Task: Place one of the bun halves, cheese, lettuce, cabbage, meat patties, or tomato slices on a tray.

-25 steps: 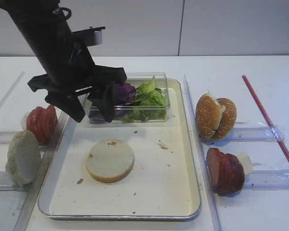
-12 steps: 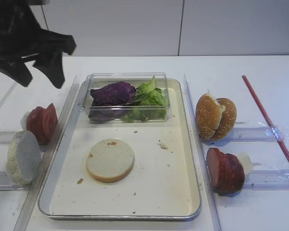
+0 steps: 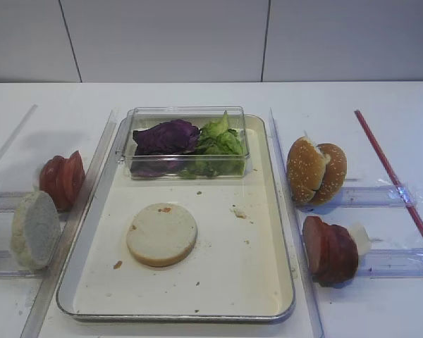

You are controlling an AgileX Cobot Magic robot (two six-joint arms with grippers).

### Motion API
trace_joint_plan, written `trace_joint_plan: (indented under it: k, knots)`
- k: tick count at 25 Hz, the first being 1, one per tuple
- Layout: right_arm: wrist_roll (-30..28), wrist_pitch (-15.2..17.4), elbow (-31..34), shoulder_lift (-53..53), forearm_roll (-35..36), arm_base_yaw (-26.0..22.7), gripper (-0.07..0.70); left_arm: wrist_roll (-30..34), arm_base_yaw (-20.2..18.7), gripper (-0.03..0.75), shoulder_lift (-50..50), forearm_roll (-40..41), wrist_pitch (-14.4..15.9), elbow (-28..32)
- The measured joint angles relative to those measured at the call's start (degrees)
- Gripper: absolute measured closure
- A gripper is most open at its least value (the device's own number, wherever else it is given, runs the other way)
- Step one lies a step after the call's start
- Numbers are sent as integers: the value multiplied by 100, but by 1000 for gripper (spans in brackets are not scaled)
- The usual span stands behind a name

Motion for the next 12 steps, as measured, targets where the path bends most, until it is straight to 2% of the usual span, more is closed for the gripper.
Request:
trace_joint_plan:
  k: [5,12]
  knots:
    - [0,0,0,0,0,0,201,56,0,274,-254,-11,0,220]
    - [0,0,0,0,0,0,201,146,0,274,-1530,120,13,1107]
